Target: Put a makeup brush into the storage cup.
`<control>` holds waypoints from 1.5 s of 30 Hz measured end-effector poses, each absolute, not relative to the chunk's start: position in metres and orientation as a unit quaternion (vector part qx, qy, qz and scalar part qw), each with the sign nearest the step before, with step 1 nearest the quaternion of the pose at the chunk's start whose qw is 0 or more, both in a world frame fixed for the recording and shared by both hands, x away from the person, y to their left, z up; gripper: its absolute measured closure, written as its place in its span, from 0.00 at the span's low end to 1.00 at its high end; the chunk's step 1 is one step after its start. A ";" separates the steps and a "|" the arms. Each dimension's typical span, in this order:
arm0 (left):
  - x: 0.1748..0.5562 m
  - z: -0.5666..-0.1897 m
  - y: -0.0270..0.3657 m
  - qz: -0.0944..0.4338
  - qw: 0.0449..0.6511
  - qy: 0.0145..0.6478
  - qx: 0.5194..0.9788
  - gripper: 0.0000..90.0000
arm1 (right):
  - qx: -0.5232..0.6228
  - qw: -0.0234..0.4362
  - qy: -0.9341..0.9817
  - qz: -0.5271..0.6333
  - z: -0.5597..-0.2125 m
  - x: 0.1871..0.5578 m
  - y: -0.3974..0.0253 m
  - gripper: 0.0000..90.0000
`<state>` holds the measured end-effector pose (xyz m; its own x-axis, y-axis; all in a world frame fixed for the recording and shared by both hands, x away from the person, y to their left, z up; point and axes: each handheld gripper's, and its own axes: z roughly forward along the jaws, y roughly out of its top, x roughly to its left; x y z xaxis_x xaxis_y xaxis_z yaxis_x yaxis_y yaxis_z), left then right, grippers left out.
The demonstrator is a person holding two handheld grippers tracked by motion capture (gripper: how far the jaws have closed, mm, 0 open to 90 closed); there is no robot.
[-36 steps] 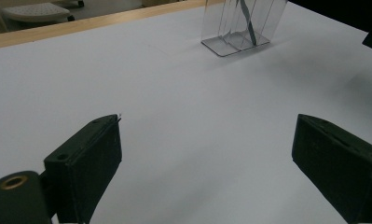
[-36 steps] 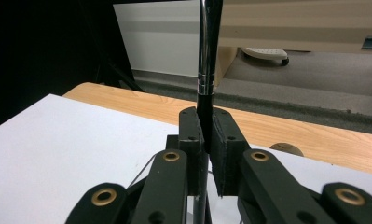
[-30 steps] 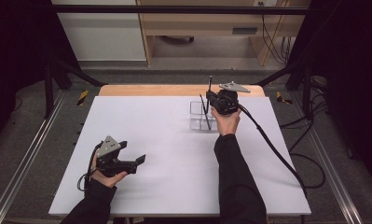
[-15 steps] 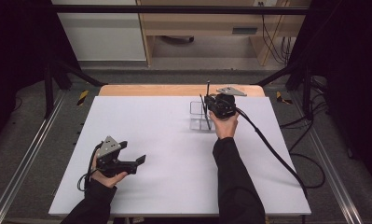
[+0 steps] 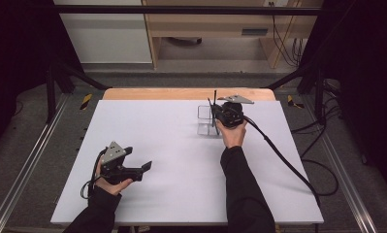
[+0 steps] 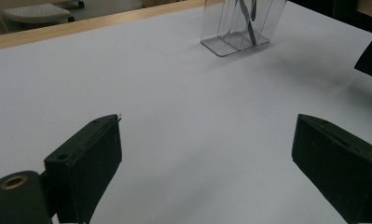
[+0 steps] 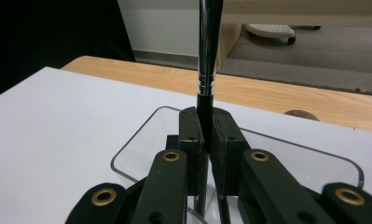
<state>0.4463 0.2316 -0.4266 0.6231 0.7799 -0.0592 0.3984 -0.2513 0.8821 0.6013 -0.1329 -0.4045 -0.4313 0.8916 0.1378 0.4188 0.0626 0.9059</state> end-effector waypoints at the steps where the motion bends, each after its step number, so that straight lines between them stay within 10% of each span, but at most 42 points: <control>1: 0.446 -0.427 0.231 0.200 0.475 0.385 0.766 0.09 | 0.477 0.240 0.689 0.490 -0.405 0.601 -0.132 0.94; 18: 0.446 -0.426 0.231 0.201 0.473 0.384 0.767 0.09 | 0.468 0.238 0.702 0.482 -0.402 0.579 -0.136 0.84; 45: 0.447 -0.428 0.234 0.203 0.470 0.390 0.765 0.09 | 0.398 0.209 0.714 0.537 -0.388 0.499 -0.164 0.36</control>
<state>0.4474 0.2337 -0.4276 0.6127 0.7883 -0.0557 0.4056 -0.2532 0.8783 0.4990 -0.1641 -0.3876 -0.5965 0.7923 0.1284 0.3432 0.1072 0.9331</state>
